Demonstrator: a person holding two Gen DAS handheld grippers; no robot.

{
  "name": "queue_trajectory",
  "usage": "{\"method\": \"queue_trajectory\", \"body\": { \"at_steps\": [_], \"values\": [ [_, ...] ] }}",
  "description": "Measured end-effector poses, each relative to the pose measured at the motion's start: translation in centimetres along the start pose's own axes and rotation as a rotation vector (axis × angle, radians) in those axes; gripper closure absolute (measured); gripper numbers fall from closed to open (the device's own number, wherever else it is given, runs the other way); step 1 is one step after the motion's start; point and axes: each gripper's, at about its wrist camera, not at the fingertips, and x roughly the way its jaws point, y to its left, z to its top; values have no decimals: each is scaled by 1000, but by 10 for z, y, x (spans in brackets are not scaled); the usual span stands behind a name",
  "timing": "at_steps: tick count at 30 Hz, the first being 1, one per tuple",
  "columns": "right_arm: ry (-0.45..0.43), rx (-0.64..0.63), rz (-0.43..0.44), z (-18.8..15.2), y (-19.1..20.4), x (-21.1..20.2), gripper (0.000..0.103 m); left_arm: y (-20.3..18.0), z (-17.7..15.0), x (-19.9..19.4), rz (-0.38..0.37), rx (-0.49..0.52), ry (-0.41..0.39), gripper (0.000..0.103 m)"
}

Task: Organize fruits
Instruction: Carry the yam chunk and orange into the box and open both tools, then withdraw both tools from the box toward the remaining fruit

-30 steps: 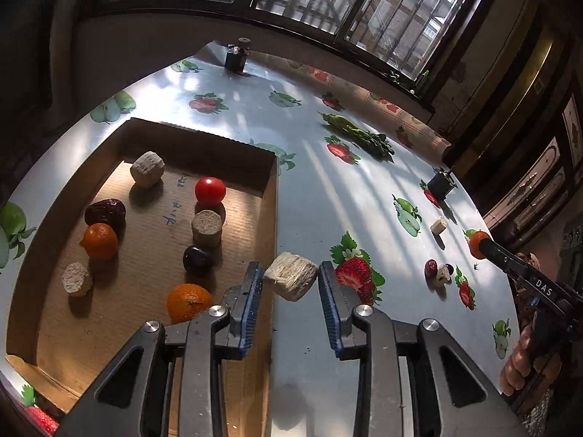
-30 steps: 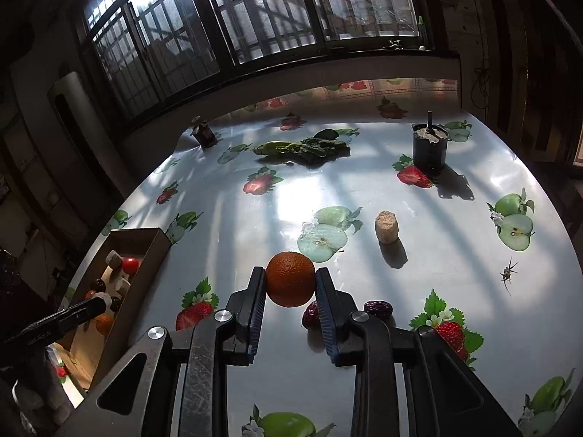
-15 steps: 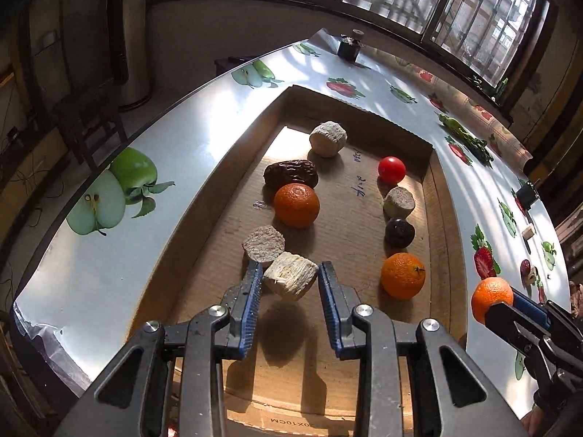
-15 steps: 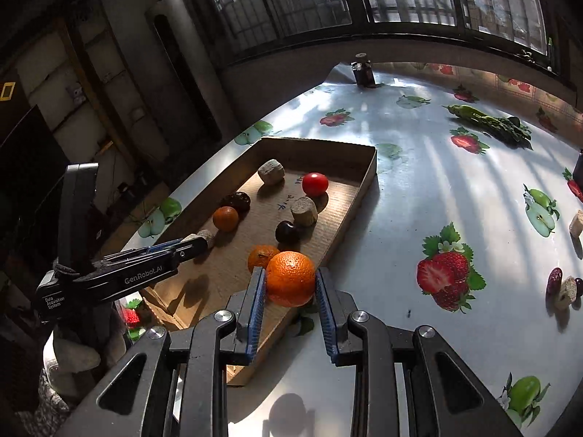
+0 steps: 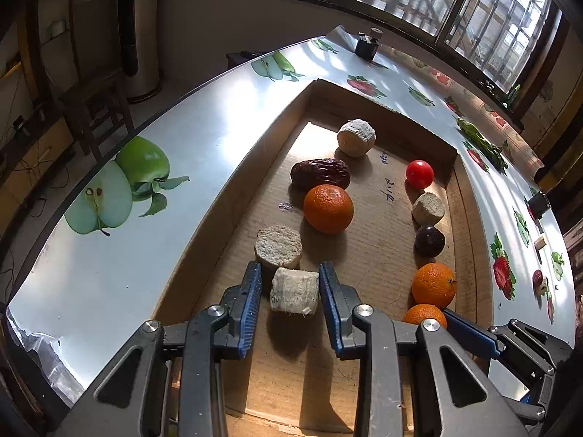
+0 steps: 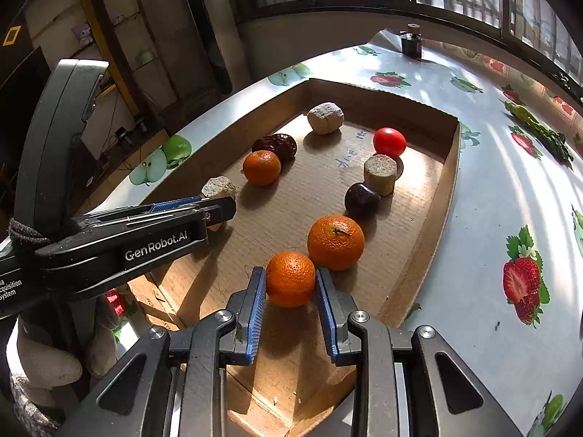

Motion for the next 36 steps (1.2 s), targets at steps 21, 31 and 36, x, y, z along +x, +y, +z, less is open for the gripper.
{"method": "queue_trajectory", "body": {
  "at_steps": [21, 31, 36],
  "values": [
    [-151, 16, -89, -11, 5, -54, 65, -25, 3, -55, 80, 74, -181, 41],
    [-225, 179, -123, -36, -25, -96, 63, -60, -10, -77, 149, 180, -255, 40],
    [-237, 200, -130, -42, -32, -105, 62, -72, -16, -85, 154, 206, -269, 40]
  ]
}}
